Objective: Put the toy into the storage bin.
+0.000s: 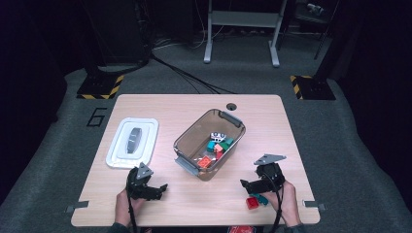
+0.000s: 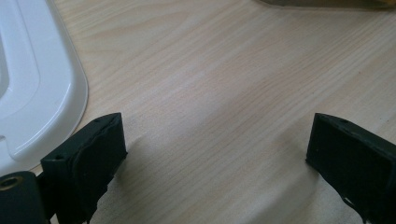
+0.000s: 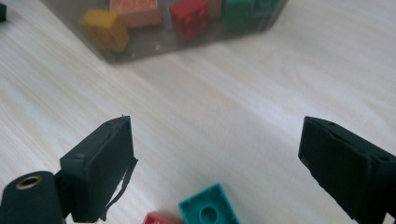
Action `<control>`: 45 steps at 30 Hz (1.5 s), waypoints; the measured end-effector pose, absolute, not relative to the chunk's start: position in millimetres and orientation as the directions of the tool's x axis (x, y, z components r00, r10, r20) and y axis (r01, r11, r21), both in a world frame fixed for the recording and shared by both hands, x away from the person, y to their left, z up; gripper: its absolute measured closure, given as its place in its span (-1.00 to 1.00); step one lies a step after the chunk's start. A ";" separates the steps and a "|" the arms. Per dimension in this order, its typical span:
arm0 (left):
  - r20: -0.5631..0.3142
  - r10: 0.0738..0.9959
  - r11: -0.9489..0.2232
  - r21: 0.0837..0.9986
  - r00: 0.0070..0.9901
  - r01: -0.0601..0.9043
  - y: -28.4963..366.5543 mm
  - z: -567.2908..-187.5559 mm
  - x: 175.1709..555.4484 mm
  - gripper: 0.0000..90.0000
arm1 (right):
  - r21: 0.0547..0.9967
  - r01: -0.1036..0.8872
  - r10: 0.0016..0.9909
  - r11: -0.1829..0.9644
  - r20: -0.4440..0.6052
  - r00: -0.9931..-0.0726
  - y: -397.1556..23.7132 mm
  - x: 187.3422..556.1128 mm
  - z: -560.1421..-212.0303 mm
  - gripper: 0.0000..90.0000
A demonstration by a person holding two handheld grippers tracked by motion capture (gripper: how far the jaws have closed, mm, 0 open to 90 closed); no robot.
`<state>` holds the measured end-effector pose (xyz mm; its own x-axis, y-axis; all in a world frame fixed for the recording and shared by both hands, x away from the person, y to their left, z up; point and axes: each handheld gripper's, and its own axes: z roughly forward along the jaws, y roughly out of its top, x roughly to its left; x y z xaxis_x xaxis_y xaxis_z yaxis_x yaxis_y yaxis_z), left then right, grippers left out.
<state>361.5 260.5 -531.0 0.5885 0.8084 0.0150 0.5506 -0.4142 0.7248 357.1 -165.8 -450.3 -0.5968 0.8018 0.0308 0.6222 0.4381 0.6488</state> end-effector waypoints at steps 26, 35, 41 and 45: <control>0.008 0.810 -0.408 0.726 0.586 0.554 260.1 -531.3 361.3 -0.90 | 0.583 0.713 0.850 0.389 0.070 -0.522 -188.5 343.3 -492.5 -0.07; 0.011 0.808 -0.413 0.724 0.589 0.553 260.5 -531.1 361.8 -0.90 | 0.585 0.705 0.846 0.401 0.058 -0.530 -188.4 345.5 -495.6 0.29; 0.014 0.809 -0.414 0.724 0.588 0.552 260.4 -531.0 361.6 -0.90 | 0.581 0.710 0.853 0.398 0.051 -0.520 -187.2 348.6 -495.4 0.29; 0.016 0.808 -0.415 0.725 0.589 0.550 260.4 -530.9 361.6 -0.90 | 0.570 0.719 0.859 0.398 0.045 -0.511 -185.2 350.7 -495.3 0.29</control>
<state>361.6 260.4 -530.9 0.5886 0.8082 0.0160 0.5502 -0.4151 0.7246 350.7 -185.2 -495.3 -0.5108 0.8585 0.0449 0.7192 0.3981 0.5695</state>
